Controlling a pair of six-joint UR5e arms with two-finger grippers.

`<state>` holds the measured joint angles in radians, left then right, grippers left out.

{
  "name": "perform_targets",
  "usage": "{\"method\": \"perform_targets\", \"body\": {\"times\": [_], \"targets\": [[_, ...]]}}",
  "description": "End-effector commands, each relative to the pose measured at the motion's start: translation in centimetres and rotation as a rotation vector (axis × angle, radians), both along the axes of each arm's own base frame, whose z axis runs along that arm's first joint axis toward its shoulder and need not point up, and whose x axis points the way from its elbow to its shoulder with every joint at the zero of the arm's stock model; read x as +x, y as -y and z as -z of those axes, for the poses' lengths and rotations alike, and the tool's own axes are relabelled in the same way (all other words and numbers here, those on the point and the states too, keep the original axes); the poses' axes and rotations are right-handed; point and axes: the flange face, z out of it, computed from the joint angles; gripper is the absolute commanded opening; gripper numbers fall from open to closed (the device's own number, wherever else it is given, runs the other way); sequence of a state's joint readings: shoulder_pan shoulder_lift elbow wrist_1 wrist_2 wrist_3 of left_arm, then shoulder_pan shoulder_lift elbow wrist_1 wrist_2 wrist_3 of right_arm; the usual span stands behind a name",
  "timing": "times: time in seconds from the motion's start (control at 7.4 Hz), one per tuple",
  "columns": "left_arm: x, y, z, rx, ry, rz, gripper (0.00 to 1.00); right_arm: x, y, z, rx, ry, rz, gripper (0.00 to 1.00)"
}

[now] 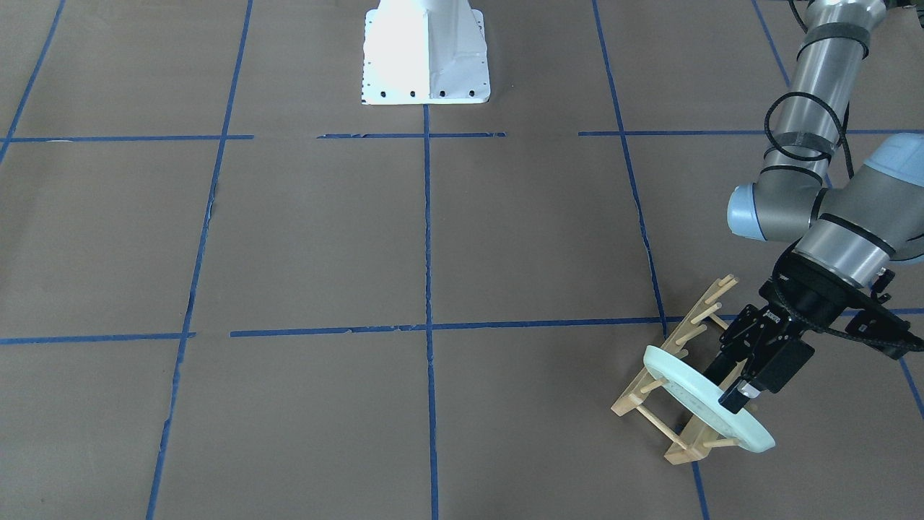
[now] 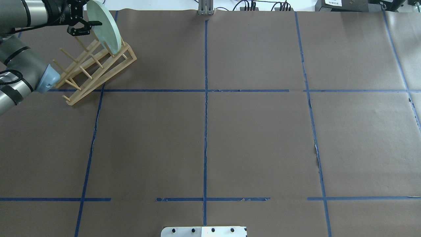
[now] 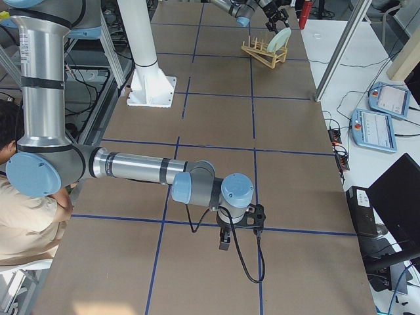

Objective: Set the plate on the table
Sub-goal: 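Reach the left gripper to the pale green plate's rim in the rack and grasp it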

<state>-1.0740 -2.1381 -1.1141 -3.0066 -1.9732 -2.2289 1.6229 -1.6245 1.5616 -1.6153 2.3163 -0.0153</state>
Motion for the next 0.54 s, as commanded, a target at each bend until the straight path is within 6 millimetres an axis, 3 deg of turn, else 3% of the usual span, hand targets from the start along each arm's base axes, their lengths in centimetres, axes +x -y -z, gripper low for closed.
{"method": "perform_targets", "body": {"times": [0.0, 0.41], "targets": [[-0.57, 0.53, 0.03, -0.012, 0.007, 0.011, 0.72, 0.0, 0.0, 0.0, 0.0, 0.0, 0.0, 1.0], [-1.17, 0.82, 0.11, -0.014, 0.007, 0.02, 0.42, 0.0, -0.02, -0.07, -0.002, 0.0, 0.0, 1.0]]}}
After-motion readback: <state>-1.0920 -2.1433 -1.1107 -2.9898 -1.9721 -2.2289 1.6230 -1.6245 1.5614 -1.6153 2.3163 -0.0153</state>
